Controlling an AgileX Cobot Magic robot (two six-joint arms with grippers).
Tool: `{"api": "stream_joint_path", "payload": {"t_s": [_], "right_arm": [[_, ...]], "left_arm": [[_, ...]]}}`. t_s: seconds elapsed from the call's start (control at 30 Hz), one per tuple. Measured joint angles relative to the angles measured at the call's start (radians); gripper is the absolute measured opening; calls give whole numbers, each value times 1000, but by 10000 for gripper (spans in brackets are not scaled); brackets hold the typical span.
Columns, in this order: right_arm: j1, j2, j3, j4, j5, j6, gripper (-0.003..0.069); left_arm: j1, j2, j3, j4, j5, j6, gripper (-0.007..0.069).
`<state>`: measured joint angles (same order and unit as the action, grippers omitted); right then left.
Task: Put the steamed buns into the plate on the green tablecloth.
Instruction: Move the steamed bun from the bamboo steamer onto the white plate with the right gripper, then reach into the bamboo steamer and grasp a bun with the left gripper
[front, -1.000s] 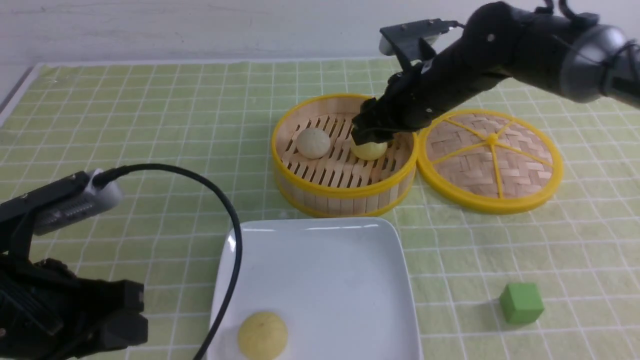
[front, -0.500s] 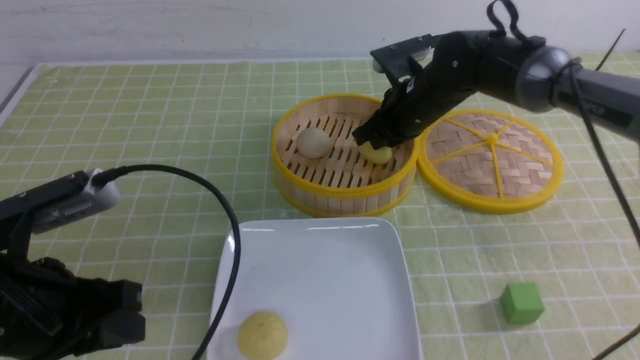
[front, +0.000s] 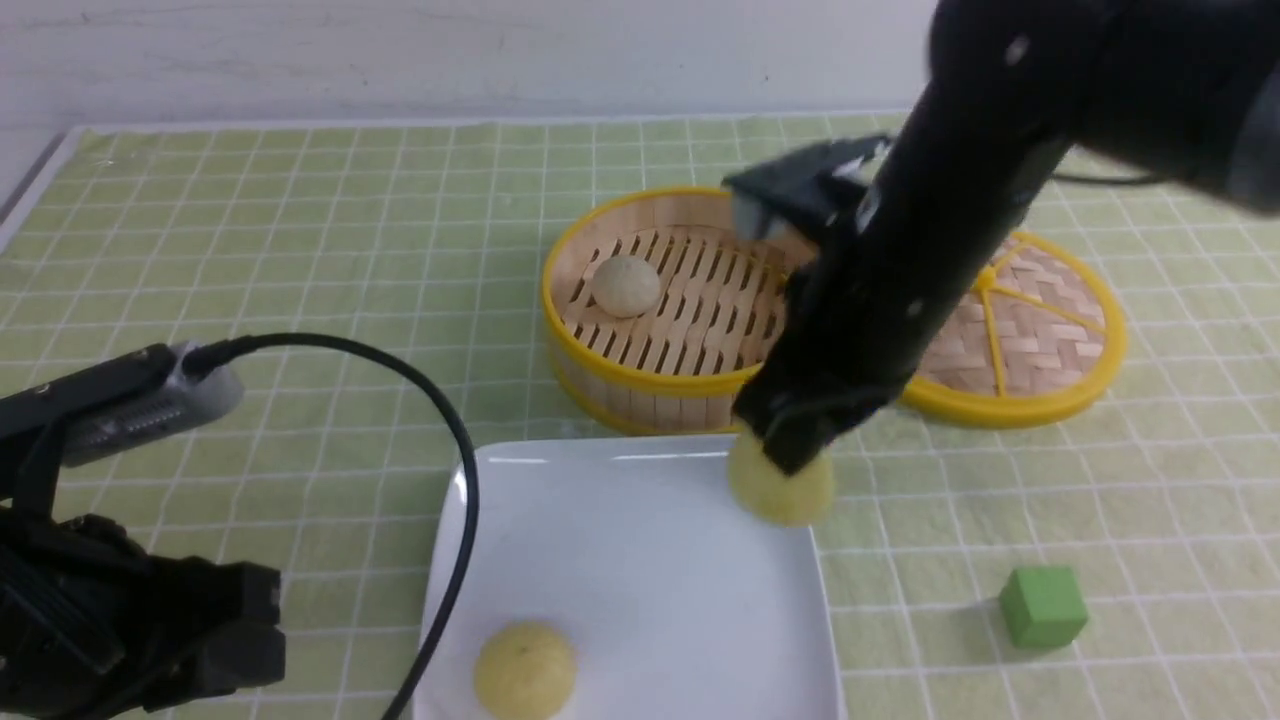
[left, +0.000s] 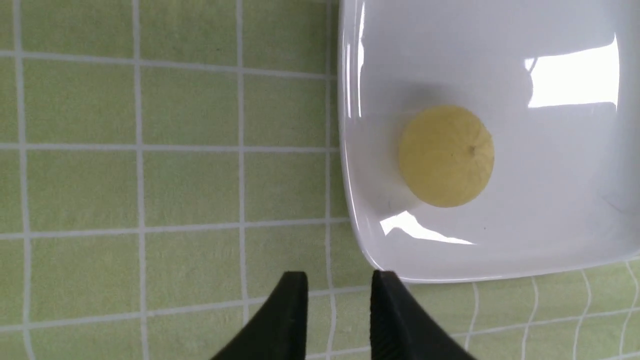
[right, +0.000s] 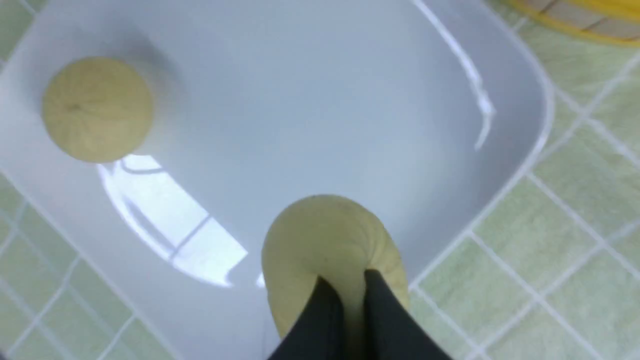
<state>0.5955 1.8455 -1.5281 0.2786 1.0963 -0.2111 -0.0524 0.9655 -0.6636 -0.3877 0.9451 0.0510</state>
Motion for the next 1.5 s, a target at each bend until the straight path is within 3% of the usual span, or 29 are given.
{"api": "stream_joint_path", "payload": {"t_s": [0.17,0.23,0.27,0.3,0.43,0.53,0.57,0.67,0.7,0.83,0.87,0.9,0.97,1.03,1.17,1.5], "right_arm": [[55,50,47,-130,-175,79,107],[75,73,47,-168,-212,153,224],[75,73,47,-169,-212,157,234],[93,82,47,-173,-205,184,326],[119,81,26,-173,-130,191,491],[119,48,-43,-214,-38,194,518],[119,48,-43,-218,-31,195,516],[109,-36,-118,-296,78,211,420],[99,-95,-133,-343,104,216,316],[53,-282,-59,-374,125,238,29],[39,-324,-26,-374,127,248,3],[37,-334,-17,-375,128,250,-4],[10,-458,111,-378,137,277,-14],[-8,-570,246,-379,141,296,-14],[-17,-732,463,-377,110,303,-14],[-19,-932,784,-342,-69,303,-9]], "left_arm": [[0,0,0,1,-30,0,218],[0,0,0,5,-48,0,221],[0,0,0,5,-48,0,221],[0,0,0,10,-52,0,223],[0,0,0,12,-54,0,230],[0,0,0,13,-54,0,232],[0,0,0,15,-54,0,232],[0,0,0,17,-62,0,233],[0,0,0,16,-86,0,233],[0,27,-27,-5,-149,4,186],[0,48,-49,-16,-142,4,141],[0,58,-59,-22,-136,5,132],[-5,131,-128,-61,-85,33,42],[-26,232,-214,-105,-55,117,4],[-88,401,-361,-152,-48,230,2],[-271,820,-869,-150,-12,253,62]]}}
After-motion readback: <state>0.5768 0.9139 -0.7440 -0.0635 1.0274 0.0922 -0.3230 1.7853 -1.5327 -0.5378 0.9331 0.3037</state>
